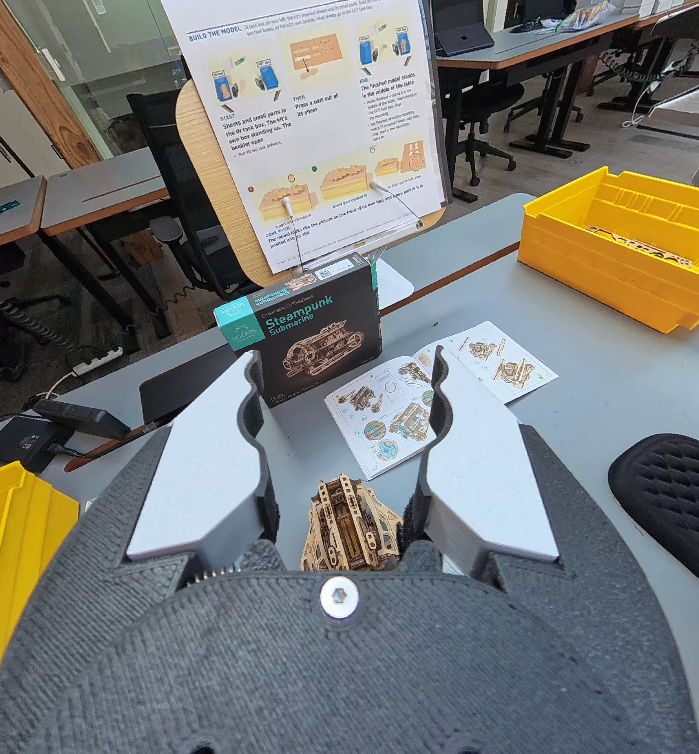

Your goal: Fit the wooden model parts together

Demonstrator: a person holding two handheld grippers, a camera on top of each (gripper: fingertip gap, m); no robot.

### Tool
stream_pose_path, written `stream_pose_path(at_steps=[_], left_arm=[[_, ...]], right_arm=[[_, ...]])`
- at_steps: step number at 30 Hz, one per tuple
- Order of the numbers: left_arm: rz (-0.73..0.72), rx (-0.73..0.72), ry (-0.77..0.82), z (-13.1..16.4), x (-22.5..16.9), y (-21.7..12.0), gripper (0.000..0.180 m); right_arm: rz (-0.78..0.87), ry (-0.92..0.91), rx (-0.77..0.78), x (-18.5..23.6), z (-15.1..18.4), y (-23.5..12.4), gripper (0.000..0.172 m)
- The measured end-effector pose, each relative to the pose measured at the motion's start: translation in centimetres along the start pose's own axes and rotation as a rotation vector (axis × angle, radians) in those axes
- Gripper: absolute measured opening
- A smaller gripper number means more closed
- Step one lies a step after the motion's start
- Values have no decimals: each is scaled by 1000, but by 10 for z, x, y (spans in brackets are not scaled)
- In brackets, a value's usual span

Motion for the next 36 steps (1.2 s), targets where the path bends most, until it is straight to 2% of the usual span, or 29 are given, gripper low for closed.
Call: stream_pose_path(at_steps=[15, 21, 29, 34, 36], left_arm=[[-2, 0, -4, 0, 2, 0, 82], [-2, -2, -2, 0, 2, -1, 82], [-3, -1, -1, -1, 1, -1, 82], [1, 3, 5, 0, -1, 1, 82], [-1, 3, 5, 0, 0, 1, 82]], right_arm=[[-7, 69, -12, -2, 0, 0, 70], [38, 26, 28, -8, 3, -2, 61], [81, -52, 17, -12, -1, -5, 64], [50, -27, -12, -9, -3, -4, 65], [45, -25, 0, -9, -2, -5, 60]])
Point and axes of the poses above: each gripper's, where its closed fingertips meet, y out along the fingers, z out of its underside, x = y × z across the jaws, the point moved 4 cm from there along -y, back along the fingers, and after that the axes turned 7 degrees about -x, right-handed, at the moved point
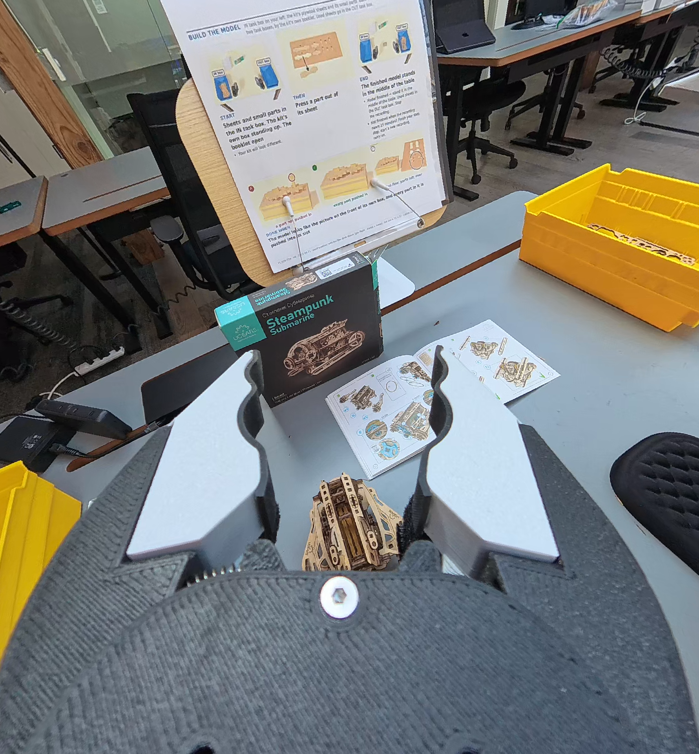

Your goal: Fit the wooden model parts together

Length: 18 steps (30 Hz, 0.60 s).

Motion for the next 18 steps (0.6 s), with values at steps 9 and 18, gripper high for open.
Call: stream_pose_path(at_steps=[9, 18], left_arm=[[-1, -1, 0, 0, 1, 0, 82], [-3, -2, 0, 0, 1, 0, 82]], right_arm=[[25, -60, 20, 0, -2, -2, 53], [22, -70, 21, 1, 0, 0, 54]])
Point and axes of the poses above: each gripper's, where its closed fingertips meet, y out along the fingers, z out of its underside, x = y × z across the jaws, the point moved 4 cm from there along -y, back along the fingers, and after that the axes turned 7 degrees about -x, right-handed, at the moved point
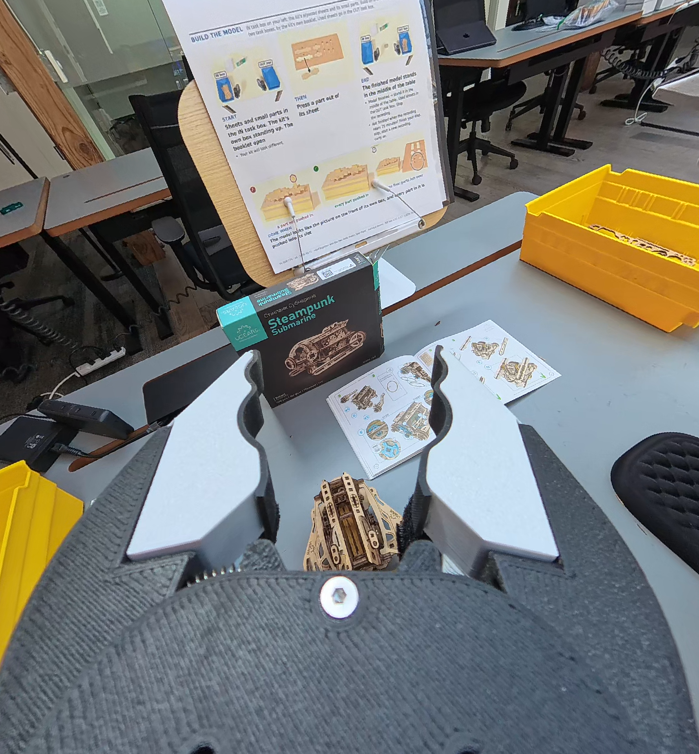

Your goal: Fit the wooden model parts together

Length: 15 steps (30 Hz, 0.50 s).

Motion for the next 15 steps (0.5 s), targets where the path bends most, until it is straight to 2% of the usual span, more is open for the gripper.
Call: stream_pose_path(at_steps=[15], left_arm=[[-26, -17, -5, -3, 8, -8, 82]], right_arm=[[11, -26, -13, 1, 1, 3, 63]])
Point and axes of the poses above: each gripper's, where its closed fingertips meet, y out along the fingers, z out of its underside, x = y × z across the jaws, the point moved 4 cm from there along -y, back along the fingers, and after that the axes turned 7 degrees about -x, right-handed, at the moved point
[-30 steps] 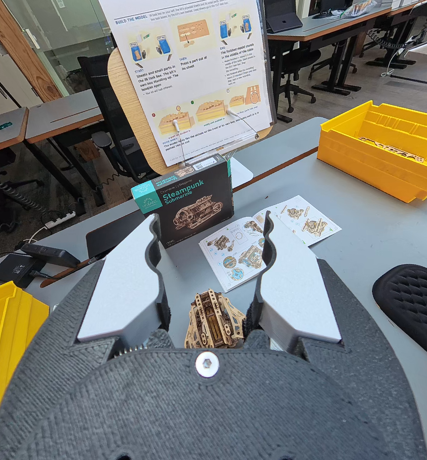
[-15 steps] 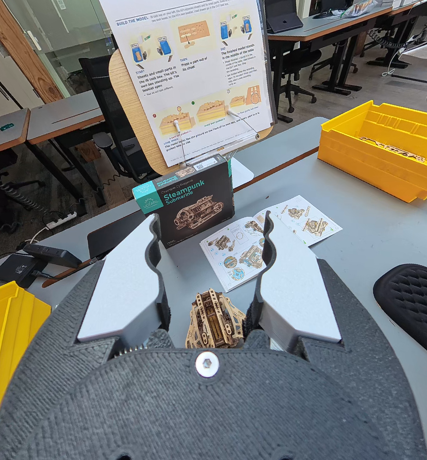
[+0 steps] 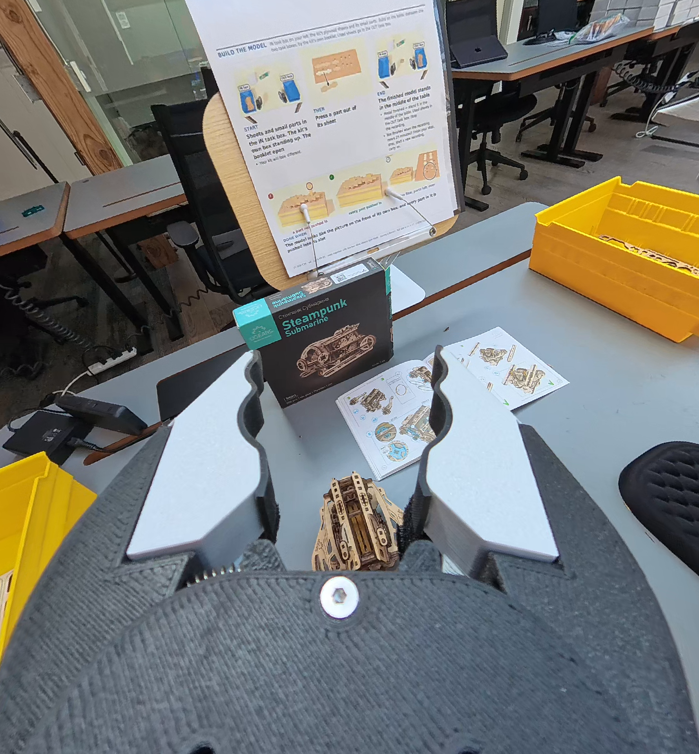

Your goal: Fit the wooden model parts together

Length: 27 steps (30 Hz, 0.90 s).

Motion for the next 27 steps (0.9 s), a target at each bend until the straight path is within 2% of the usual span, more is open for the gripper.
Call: stream_pose_path(at_steps=[8, 27], left_arm=[[-13, -23, -12, -3, 6, -8, 82], [-6, -12, -3, -2, 3, -4, 82]], right_arm=[[-26, 0, 48, 5, 4, 1, 53], [-15, 11, 24, 2, 3, 1, 58]])
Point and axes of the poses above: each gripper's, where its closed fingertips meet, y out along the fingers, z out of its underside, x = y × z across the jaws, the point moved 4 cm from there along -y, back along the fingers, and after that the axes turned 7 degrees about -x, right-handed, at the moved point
